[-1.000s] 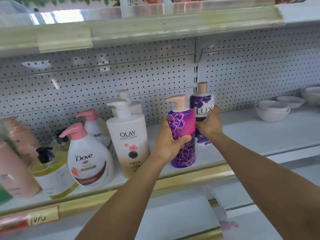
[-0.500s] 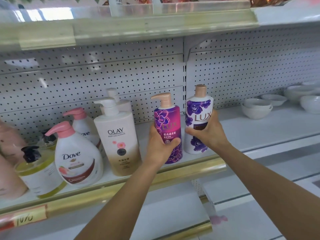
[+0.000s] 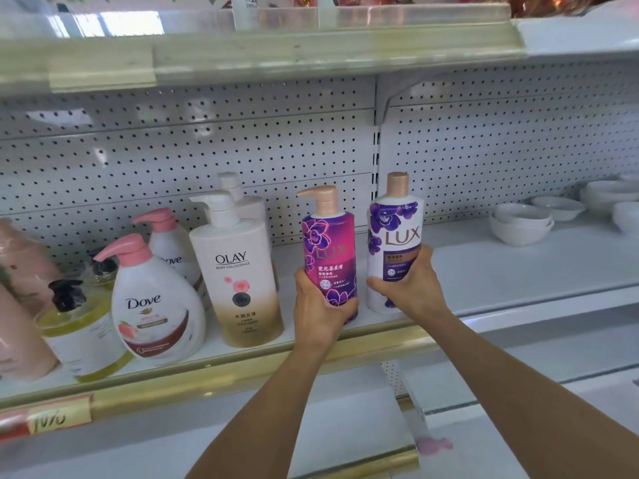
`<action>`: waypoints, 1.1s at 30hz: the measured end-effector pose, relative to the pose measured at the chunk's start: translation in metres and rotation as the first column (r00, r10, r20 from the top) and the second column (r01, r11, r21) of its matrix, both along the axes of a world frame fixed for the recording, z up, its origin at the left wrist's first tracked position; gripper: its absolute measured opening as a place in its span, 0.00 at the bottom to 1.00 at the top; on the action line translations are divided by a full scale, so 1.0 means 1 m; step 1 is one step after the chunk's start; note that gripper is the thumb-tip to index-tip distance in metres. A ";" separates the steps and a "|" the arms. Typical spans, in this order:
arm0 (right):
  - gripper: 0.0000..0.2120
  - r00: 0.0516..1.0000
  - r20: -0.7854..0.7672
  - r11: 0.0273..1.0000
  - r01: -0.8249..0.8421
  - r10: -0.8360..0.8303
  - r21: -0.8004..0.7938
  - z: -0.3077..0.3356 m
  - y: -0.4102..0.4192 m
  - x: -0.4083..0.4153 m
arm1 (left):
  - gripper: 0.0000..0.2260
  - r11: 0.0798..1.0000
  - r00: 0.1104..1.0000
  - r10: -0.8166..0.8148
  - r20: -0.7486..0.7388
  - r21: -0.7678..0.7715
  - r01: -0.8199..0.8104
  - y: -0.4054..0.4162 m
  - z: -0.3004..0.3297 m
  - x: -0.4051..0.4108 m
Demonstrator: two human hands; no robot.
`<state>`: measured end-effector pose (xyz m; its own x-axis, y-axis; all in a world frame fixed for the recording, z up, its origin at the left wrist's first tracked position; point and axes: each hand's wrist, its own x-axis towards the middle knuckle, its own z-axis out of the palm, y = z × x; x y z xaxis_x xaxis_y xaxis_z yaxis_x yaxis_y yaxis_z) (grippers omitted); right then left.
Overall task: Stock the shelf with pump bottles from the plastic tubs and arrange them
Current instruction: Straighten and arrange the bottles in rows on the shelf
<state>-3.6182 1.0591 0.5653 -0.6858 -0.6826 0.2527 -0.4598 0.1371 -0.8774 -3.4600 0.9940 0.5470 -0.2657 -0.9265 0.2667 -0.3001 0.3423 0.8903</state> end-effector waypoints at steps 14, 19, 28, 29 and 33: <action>0.48 0.997 -0.069 1.000 -0.022 0.022 -0.006 -0.015 0.005 0.001 | 0.45 1.000 1.000 0.005 0.016 -0.006 -0.005 -0.007 -0.011 0.006; 0.48 0.997 -0.080 1.000 -0.017 0.018 0.006 -0.014 0.003 0.001 | 0.43 1.000 1.000 0.005 0.005 0.007 -0.005 -0.009 -0.010 0.005; 0.48 0.997 -0.072 1.000 -0.015 0.015 0.001 -0.013 0.003 0.002 | 0.41 1.000 1.000 0.001 0.031 0.012 -0.002 -0.009 -0.006 0.006; 0.48 0.997 -0.072 1.000 -0.016 0.016 0.000 -0.012 0.003 0.002 | 0.41 1.000 0.999 -0.003 0.033 0.013 0.002 -0.009 -0.007 0.006; 0.47 0.997 -0.076 1.000 -0.023 0.023 0.003 -0.010 -0.001 -0.001 | 0.41 1.000 0.999 -0.007 0.049 0.015 0.006 -0.009 -0.006 0.008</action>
